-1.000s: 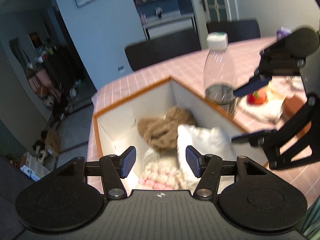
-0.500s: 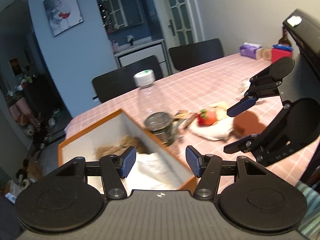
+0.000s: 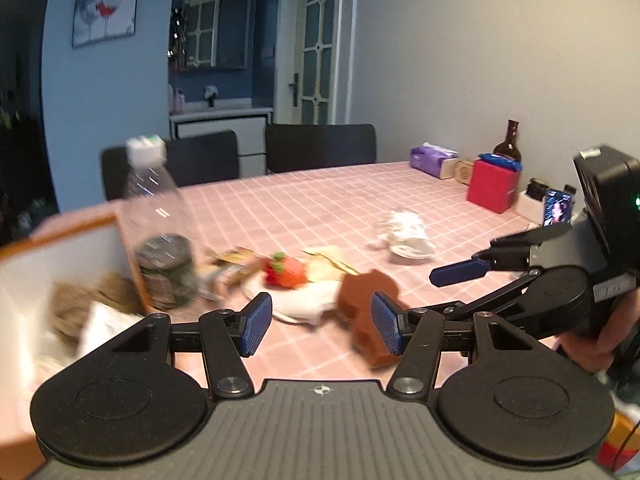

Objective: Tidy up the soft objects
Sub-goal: 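Move both open tools back toward the brown bear-shaped sponge on the table, then close the right tool on the bear sponge while the left tool grasps the white cloth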

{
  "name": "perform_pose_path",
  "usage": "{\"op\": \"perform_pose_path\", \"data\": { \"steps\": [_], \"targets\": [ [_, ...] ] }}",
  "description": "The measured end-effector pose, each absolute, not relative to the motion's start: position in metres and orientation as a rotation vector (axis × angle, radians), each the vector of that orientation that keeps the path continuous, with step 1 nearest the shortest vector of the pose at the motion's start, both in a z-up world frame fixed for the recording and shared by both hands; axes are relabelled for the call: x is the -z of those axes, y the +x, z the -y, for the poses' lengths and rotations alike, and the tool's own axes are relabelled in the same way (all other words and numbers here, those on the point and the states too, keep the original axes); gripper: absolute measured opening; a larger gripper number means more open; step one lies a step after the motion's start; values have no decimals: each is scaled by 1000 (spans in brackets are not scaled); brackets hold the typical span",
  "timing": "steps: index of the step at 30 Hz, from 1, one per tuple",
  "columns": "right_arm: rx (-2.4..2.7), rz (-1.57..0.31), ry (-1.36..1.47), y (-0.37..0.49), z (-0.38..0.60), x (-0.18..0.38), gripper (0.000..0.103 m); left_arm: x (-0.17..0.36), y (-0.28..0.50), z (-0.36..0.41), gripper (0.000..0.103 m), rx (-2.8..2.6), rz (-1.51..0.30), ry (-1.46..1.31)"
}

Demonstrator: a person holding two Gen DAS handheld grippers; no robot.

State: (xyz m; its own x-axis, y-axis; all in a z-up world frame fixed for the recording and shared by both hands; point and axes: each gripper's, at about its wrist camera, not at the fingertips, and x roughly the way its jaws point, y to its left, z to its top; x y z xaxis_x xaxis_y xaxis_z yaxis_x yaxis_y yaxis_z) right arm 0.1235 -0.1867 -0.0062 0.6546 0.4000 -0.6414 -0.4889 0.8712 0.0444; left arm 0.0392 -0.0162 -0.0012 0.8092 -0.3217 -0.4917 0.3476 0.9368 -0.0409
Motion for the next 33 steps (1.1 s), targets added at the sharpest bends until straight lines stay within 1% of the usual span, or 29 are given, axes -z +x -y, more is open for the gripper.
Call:
{"op": "perform_pose_path", "data": {
  "steps": [3, 4, 5, 6, 10, 11, 12, 13, 16, 20, 23, 24, 33],
  "targets": [
    [-429, -708, -115, 127, 202, 22, 63, 25, 50, 27, 67, 366, -547, 18],
    [-409, -720, -101, 128, 208, 27, 66, 33, 54, 30, 67, 366, -564, 3],
    [-396, -733, -81, 130, 213, 33, 72, 42, 59, 32, 67, 365, -583, -20],
    [-389, -747, -56, 134, 218, 38, 75, 49, 64, 33, 67, 368, -598, -41],
    [-372, -796, 40, 144, 225, 52, 76, 69, 79, 39, 67, 318, -625, -90],
    [-373, -801, 62, 146, 224, 55, 78, 73, 82, 38, 67, 279, -625, -91],
    [-375, -804, 81, 148, 222, 56, 86, 75, 85, 37, 67, 240, -628, -85],
    [-378, -809, 95, 149, 220, 58, 90, 78, 89, 37, 67, 205, -633, -71],
    [-389, -822, 96, 154, 210, 63, 90, 87, 96, 38, 67, 143, -653, -25],
    [-380, -831, 93, 162, 199, 71, 91, 96, 99, 34, 67, 108, -673, -32],
    [-375, -848, 89, 168, 191, 75, 95, 100, 99, 34, 67, 93, -684, -33],
    [-370, -851, 83, 170, 188, 77, 95, 101, 99, 33, 64, 87, -688, -35],
    [-367, -872, 74, 183, 184, 82, 94, 102, 104, 29, 64, 47, -693, -46]
  ]
}}
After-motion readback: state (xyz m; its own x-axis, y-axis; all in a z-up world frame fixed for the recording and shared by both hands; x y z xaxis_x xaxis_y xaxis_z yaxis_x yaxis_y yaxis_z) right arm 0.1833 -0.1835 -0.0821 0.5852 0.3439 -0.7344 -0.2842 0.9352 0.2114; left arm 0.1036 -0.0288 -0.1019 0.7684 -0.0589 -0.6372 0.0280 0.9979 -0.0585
